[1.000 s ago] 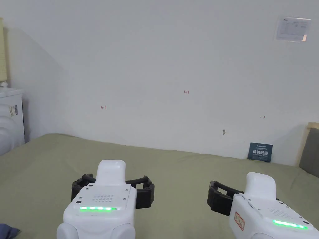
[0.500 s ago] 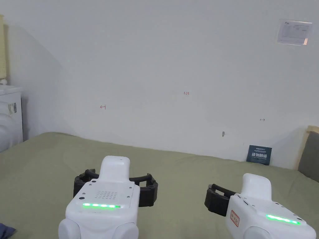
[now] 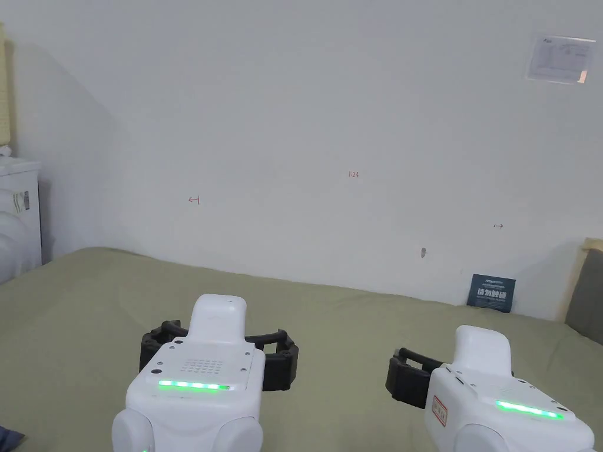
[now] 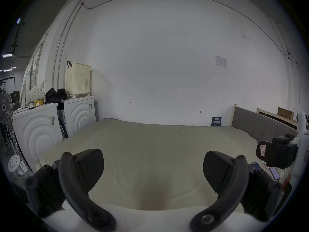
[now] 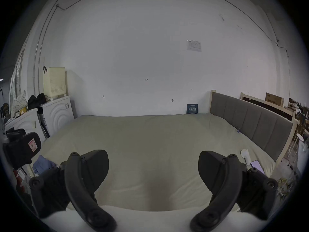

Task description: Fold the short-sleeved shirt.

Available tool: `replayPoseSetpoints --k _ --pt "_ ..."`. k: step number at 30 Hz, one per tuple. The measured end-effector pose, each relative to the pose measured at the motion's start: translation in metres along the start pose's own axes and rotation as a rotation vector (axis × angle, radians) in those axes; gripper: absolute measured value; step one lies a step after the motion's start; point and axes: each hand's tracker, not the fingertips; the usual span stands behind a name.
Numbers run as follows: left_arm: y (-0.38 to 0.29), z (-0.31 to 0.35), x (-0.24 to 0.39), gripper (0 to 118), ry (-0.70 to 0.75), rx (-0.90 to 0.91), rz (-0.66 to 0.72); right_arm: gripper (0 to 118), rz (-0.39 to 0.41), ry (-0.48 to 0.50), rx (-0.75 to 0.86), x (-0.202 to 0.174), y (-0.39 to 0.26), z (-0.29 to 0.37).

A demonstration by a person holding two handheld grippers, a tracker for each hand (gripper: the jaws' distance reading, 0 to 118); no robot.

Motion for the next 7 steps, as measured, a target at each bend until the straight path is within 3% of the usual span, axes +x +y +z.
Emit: replayPoseSetpoints --k 7 --pt "0.0022 -0.0059 0.0012 118 -0.009 -0.009 0.009 110 -0.025 -0.002 0.020 -0.0009 -0.0053 -0.0004"
